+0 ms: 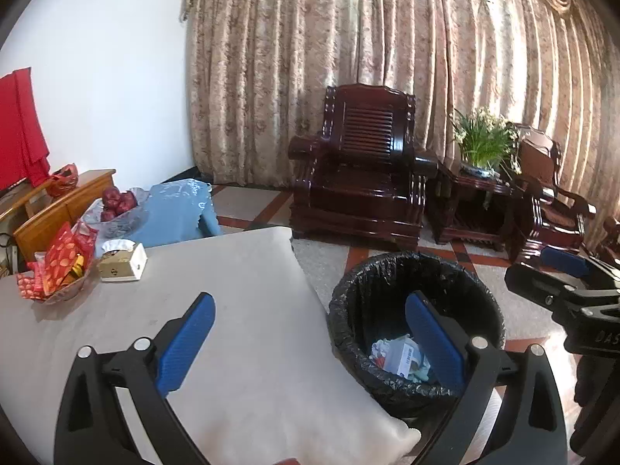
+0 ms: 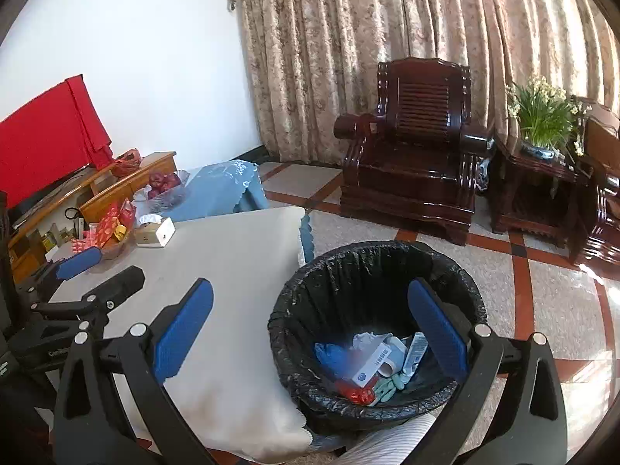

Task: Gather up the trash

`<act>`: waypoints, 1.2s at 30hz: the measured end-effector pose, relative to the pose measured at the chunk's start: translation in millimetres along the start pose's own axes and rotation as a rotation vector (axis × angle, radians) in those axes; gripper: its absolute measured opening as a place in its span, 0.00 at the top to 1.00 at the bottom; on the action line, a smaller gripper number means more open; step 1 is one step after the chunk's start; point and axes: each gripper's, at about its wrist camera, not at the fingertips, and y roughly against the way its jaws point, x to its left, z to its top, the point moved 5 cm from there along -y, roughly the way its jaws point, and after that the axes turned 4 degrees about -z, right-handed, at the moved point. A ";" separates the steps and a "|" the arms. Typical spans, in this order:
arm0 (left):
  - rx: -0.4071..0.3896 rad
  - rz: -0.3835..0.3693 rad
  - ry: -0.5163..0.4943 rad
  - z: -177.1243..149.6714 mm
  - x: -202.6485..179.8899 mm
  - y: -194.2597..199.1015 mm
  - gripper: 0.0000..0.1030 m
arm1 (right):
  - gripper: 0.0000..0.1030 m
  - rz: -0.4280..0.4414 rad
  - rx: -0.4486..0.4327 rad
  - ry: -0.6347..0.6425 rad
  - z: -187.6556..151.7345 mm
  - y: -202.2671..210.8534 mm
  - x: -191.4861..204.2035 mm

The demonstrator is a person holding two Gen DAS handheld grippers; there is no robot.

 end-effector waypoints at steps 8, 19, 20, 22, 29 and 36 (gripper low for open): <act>-0.023 0.016 0.016 1.2 3.9 18.3 0.06 | 0.05 0.006 -0.016 0.022 3.3 9.3 11.0; -0.039 0.025 0.006 2.5 -0.8 26.3 0.06 | 0.05 0.006 -0.027 0.027 3.9 13.7 13.2; -0.039 0.026 0.005 2.7 -1.3 26.8 0.06 | 0.05 0.006 -0.027 0.027 4.0 13.7 13.2; -0.038 0.024 0.006 2.0 -1.0 26.9 0.06 | 0.05 0.006 -0.028 0.026 4.1 13.9 13.2; -0.039 0.029 0.001 2.7 -0.6 28.6 0.06 | 0.05 0.006 -0.027 0.024 4.1 14.2 13.0; -0.038 0.028 0.003 2.7 -1.6 28.9 0.06 | 0.05 0.005 -0.027 0.025 4.5 15.2 12.5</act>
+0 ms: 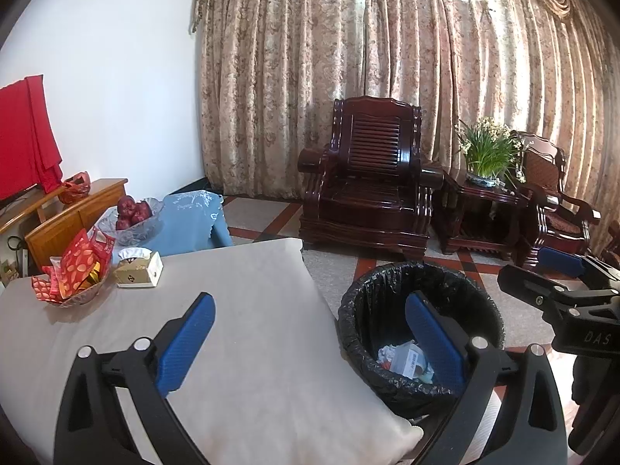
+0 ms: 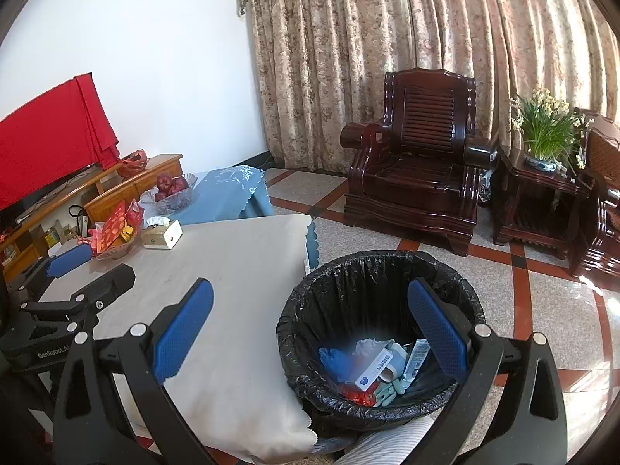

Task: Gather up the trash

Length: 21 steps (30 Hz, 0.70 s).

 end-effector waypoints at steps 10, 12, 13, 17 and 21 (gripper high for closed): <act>0.000 0.005 -0.001 0.2 3.4 2.1 0.06 | 0.05 0.001 0.000 0.002 0.7 1.3 1.2; -0.001 0.005 -0.001 0.2 3.0 1.7 0.06 | 0.05 0.002 0.000 0.002 0.4 0.9 1.2; 0.000 0.005 -0.001 0.2 3.1 1.6 0.06 | 0.05 0.002 0.001 0.002 0.6 1.1 1.4; 0.002 0.006 0.000 0.1 3.5 2.4 0.06 | 0.05 0.004 0.002 0.003 0.4 0.1 3.3; 0.001 0.008 0.000 -0.5 7.3 0.8 0.06 | 0.05 0.004 0.004 0.003 -0.1 -0.7 4.5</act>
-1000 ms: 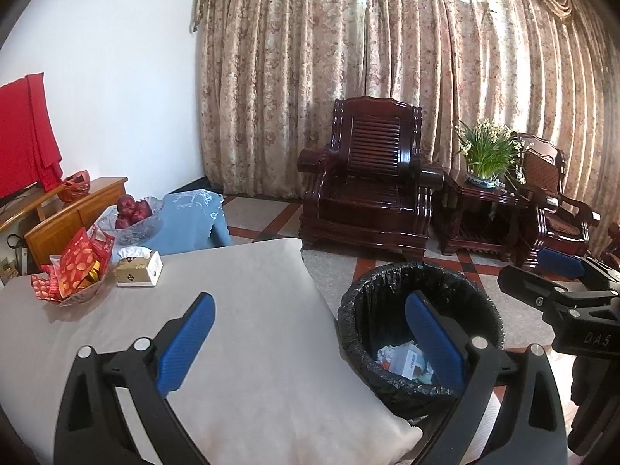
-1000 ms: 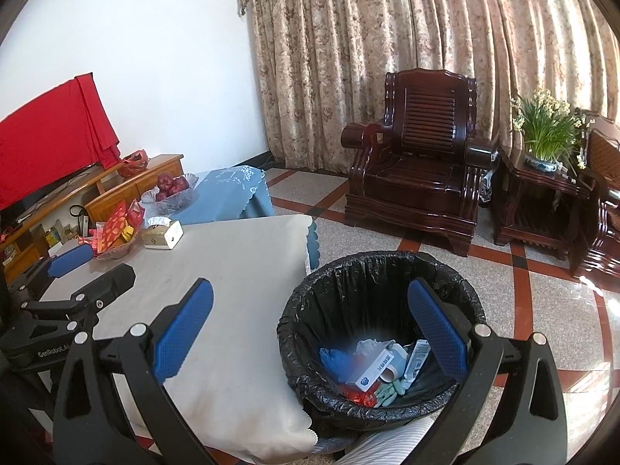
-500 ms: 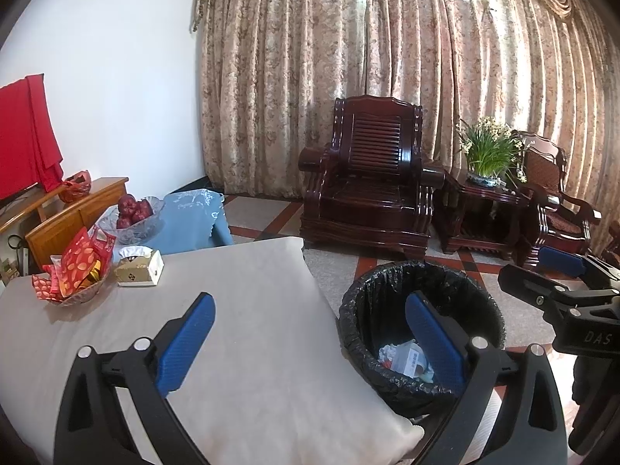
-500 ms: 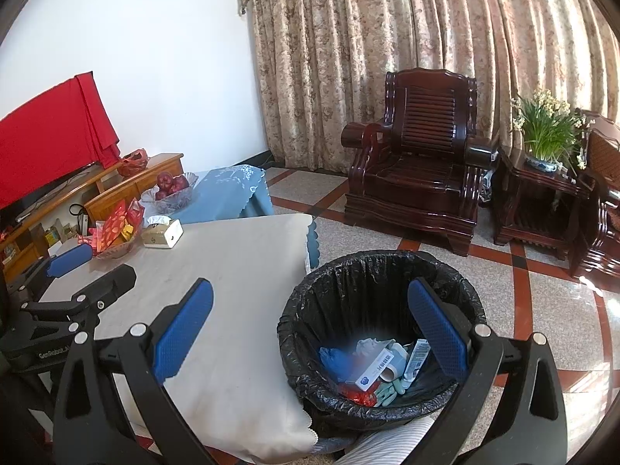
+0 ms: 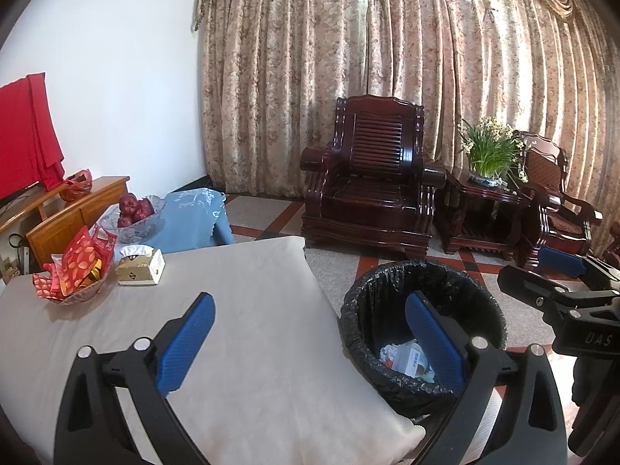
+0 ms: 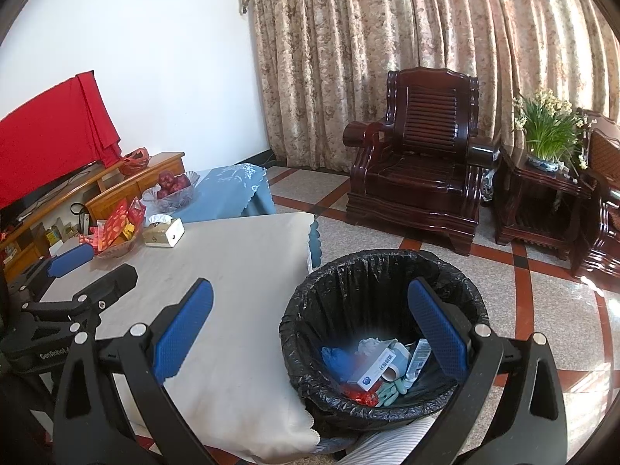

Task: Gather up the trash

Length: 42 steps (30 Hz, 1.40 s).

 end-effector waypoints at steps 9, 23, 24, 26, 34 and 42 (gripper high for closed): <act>0.000 0.002 -0.001 -0.3 1.8 -0.7 0.06 | 0.05 -0.002 0.003 -0.001 -1.3 -2.8 1.5; 0.002 0.003 -0.002 -0.5 2.9 -1.2 0.06 | 0.05 -0.002 0.004 -0.001 -1.7 -3.8 1.4; 0.002 0.003 -0.002 -0.5 3.3 -1.1 0.06 | 0.05 -0.001 0.003 -0.002 -1.7 -3.7 1.4; 0.001 0.003 -0.002 -0.5 2.9 -1.2 0.06 | 0.05 -0.002 0.003 -0.002 -1.6 -3.8 2.0; 0.002 0.003 -0.001 -1.1 3.5 -1.3 0.06 | 0.05 -0.002 0.004 -0.002 -1.9 -4.1 1.8; 0.006 0.003 -0.001 -2.6 5.3 -1.8 0.06 | 0.05 -0.002 0.006 -0.002 -2.1 -4.8 1.2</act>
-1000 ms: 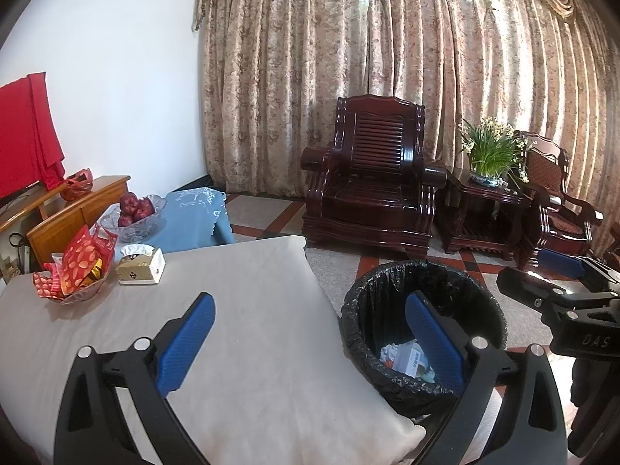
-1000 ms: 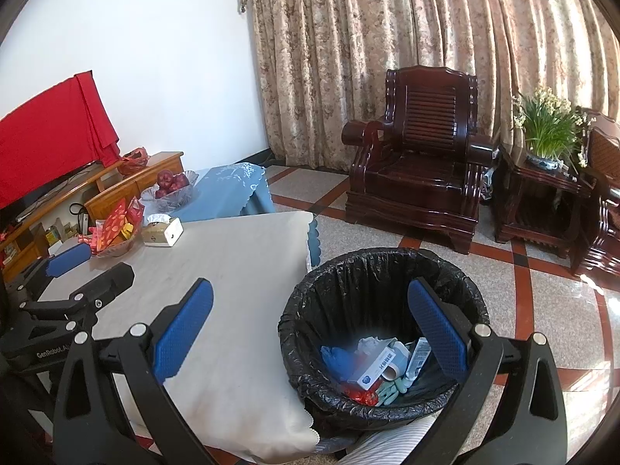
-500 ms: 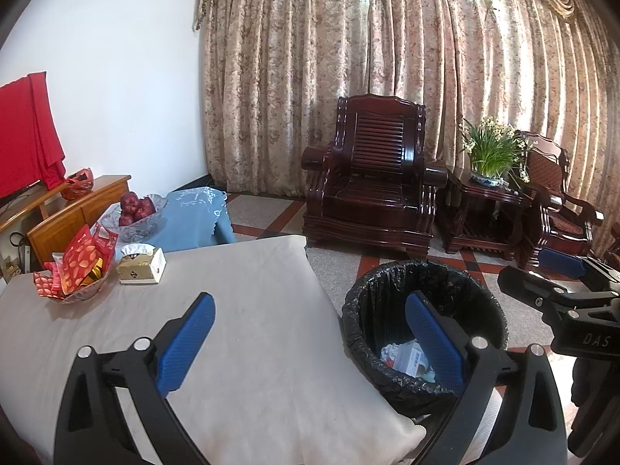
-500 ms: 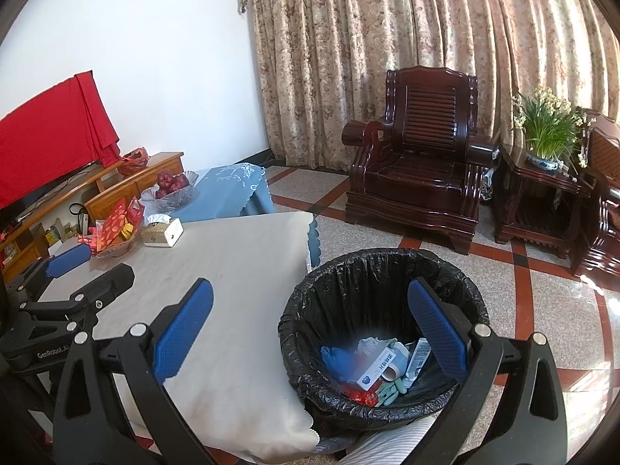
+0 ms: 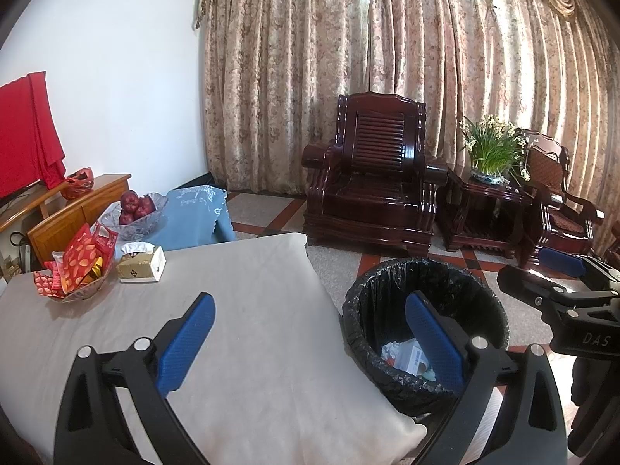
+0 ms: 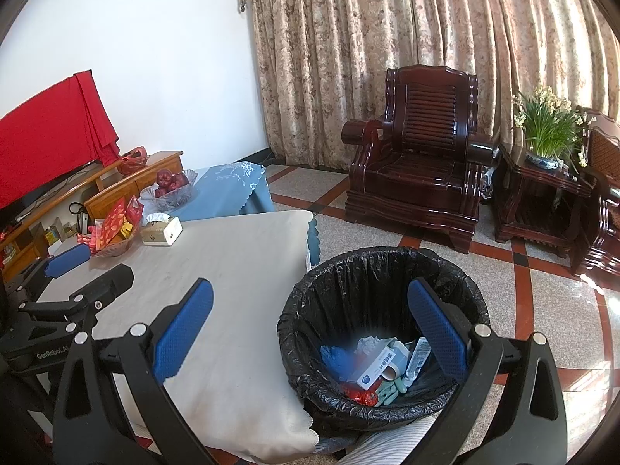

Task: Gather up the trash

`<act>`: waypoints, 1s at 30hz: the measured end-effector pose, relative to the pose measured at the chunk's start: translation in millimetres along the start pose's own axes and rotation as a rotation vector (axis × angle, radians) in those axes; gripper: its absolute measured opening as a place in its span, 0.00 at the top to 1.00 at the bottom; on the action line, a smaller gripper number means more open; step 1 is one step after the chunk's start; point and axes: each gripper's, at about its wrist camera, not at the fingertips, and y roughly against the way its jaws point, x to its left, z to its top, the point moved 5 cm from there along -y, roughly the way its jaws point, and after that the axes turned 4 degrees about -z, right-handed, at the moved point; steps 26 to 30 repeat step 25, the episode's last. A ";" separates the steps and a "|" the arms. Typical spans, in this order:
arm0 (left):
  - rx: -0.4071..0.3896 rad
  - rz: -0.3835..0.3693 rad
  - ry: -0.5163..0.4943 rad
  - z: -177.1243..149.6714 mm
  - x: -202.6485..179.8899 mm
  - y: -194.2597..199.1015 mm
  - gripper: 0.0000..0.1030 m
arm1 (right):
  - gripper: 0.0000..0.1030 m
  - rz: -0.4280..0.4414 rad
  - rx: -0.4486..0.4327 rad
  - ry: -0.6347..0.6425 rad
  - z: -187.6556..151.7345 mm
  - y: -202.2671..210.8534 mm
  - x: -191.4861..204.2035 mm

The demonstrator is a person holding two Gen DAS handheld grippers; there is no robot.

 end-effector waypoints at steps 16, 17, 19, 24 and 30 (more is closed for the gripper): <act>0.001 0.000 0.000 -0.2 1.3 0.2 0.06 | 0.05 -0.002 0.000 0.002 -1.4 -2.8 -3.1; 0.000 0.000 0.000 0.3 0.5 -0.4 0.06 | 0.05 -0.003 0.001 0.002 -1.5 -2.9 -3.1; 0.002 0.000 -0.001 0.2 0.4 -0.4 0.06 | 0.05 -0.003 0.002 0.002 -1.9 -3.2 -3.1; 0.003 0.001 -0.002 -2.5 1.4 -0.4 0.06 | 0.05 -0.002 0.001 0.002 -1.4 -2.8 -3.3; 0.003 0.001 -0.002 -2.2 1.1 -0.6 0.06 | 0.05 -0.002 0.001 0.002 -1.3 -2.8 -3.3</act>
